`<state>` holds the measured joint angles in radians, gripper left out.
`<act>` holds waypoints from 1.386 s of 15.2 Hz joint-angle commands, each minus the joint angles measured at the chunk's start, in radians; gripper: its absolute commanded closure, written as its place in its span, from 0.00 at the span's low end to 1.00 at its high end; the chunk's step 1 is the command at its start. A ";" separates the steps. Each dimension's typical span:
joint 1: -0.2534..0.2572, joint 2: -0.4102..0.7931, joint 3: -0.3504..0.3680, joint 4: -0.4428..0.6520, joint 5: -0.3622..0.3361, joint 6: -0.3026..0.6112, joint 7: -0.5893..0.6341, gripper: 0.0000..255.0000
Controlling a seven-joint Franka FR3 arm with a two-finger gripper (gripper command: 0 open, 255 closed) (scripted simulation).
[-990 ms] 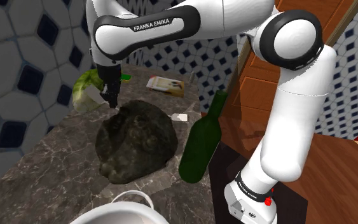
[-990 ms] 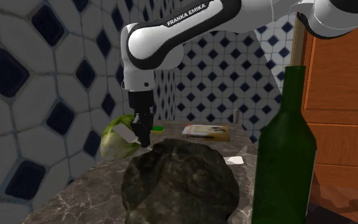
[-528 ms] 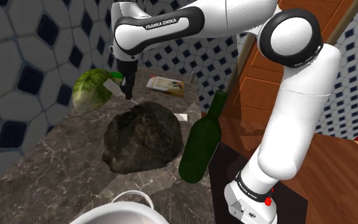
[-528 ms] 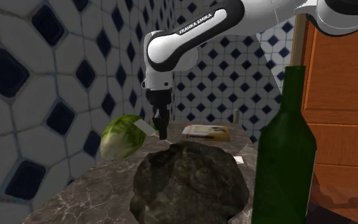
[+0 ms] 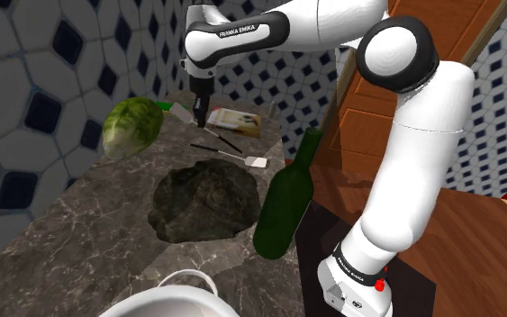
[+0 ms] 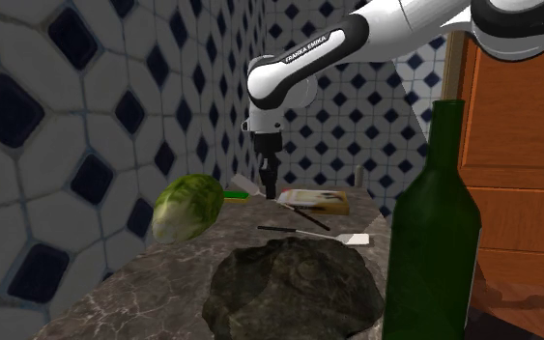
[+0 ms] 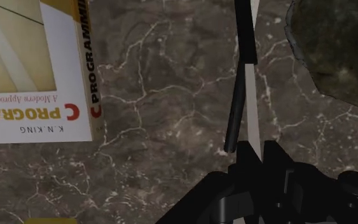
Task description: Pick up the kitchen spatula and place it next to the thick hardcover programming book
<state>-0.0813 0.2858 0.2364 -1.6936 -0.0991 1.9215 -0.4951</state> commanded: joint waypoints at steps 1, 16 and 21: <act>-0.025 0.016 -0.015 0.026 -0.001 -0.009 -0.042 1.00; -0.031 0.085 -0.028 -0.068 -0.021 0.153 -0.040 1.00; -0.029 0.100 -0.030 -0.082 -0.026 0.181 -0.036 1.00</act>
<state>-0.1114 0.3831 0.2068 -1.7746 -0.1246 2.1017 -0.5319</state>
